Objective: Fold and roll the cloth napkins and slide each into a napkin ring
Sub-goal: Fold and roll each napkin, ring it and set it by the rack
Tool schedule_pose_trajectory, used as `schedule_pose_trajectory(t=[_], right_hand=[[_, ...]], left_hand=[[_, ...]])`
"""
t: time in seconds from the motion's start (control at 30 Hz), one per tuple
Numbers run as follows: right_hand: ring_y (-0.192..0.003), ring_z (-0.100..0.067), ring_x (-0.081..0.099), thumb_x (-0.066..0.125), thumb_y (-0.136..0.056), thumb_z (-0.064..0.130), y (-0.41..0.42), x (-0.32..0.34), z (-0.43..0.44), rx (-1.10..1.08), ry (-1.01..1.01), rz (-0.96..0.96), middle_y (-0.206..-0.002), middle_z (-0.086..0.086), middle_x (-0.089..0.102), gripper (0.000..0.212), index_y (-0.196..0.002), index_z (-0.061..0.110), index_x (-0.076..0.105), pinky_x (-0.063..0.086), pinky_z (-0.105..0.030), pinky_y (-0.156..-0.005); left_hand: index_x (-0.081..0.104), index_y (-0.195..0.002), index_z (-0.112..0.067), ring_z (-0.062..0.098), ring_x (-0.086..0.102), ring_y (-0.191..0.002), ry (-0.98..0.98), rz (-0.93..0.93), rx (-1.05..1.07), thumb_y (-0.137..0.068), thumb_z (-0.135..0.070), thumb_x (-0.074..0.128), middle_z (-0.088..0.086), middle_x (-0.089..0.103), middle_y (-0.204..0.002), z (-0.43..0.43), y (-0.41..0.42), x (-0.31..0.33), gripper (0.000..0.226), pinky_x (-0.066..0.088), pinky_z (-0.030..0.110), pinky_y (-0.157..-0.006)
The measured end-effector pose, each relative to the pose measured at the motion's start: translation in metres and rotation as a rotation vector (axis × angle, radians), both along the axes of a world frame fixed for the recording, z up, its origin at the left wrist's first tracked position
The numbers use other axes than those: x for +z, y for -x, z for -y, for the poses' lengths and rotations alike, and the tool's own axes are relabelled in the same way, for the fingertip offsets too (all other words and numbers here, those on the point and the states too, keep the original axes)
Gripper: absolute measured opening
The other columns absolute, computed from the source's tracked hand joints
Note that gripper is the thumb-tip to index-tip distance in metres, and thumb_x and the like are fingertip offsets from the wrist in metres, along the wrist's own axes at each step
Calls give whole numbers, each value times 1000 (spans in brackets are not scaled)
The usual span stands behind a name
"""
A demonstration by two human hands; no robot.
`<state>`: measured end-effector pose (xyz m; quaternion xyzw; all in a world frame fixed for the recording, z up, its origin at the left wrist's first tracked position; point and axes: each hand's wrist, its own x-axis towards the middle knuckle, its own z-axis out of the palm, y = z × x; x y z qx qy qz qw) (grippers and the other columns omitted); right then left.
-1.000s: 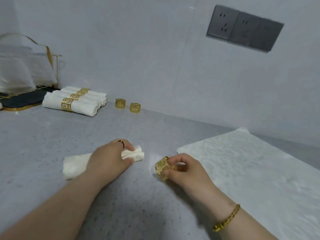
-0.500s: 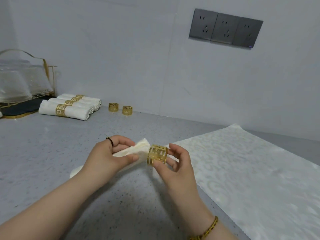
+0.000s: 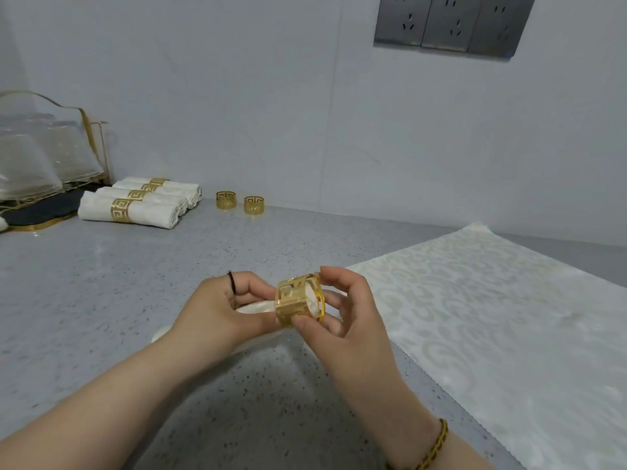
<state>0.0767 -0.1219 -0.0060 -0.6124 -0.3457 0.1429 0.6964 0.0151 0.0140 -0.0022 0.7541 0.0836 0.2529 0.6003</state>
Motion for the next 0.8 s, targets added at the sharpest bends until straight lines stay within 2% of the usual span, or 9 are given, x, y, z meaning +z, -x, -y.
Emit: schedule_pose_trajectory(t=[0.13, 0.2, 0.33, 0.4, 0.5, 0.57, 0.63, 0.67, 0.8], right_hand=[[-86, -1, 64, 64, -78, -4, 0, 0, 0, -9, 39, 1, -94, 18, 55, 46, -96, 35, 46, 53, -19, -80], [-75, 8, 63, 63, -79, -4, -1, 2, 1, 12, 45, -38, -93, 17, 54, 46, -98, 33, 45, 53, -14, -70], [-66, 16, 59, 62, -80, -4, -2, 3, 0, 53, 80, -77, -95, 14, 50, 45, -99, 31, 42, 52, -11, -63], [-65, 16, 59, 62, -81, -3, -2, 1, 0, 61, 102, -82, -95, 15, 51, 44, -96, 33, 42, 51, -12, -62], [-65, 17, 58, 63, -80, -1, -2, 0, -1, 51, 132, -80, -93, 15, 53, 43, -95, 34, 43, 51, -10, -60], [-63, 16, 59, 64, -80, 0, -1, 0, -1, 47, 145, -85, -95, 10, 57, 43, -96, 33, 43, 47, -7, -55], [-64, 10, 61, 63, -80, 1, 0, -2, -3, 49, 165, -80, -101, 1, 59, 42, -97, 34, 43, 45, -7, -54], [-68, 6, 61, 63, -81, 3, 0, -3, -4, 51, 173, -76, -104, -1, 59, 41, -97, 34, 43, 46, -8, -56], [-79, 1, 61, 60, -85, 12, -1, -5, -6, 63, 138, -138, -105, 5, 59, 29, -100, 31, 44, 49, -9, -66]], left_hand=[[68, -61, -19, 1, 63, -57, -40, -5, -8, -43, -20, 82, -7, 71, -64, -2, -2, -5, 22, 50, 12, -56], [61, -75, -24, 7, 64, -64, -51, -29, 12, -32, -39, 76, -10, 71, -72, -3, -3, -7, 48, 52, 22, -64], [43, -96, -36, 10, 65, -71, -87, -73, -7, -31, -41, 73, -33, 60, -85, -5, -4, -9, 72, 51, 37, -76], [40, -101, -43, 7, 63, -70, -150, -88, -34, -40, -33, 76, -29, 61, -91, -4, -3, -8, 71, 51, 34, -74], [36, -109, -45, 8, 61, -69, -259, -137, -56, -61, -15, 73, 1, 64, -91, 0, 1, -6, 68, 51, 23, -67], [26, -117, -50, -2, 58, -77, -370, -170, -88, -68, -7, 74, -12, 53, -106, 4, 1, -7, 81, 48, 10, -66], [12, -113, -59, -20, 46, -84, -514, -198, -79, -64, -18, 80, -37, 23, -115, 11, -2, -9, 93, 37, -5, -70], [9, -114, -60, -25, 38, -86, -581, -205, -41, -63, -25, 80, -38, 19, -112, 13, -5, -10, 95, 32, -9, -71], [38, -131, -35, -9, 41, -83, -796, -212, 104, -72, -36, 72, -29, 32, -95, 9, -10, -11, 69, 31, -4, -70]])
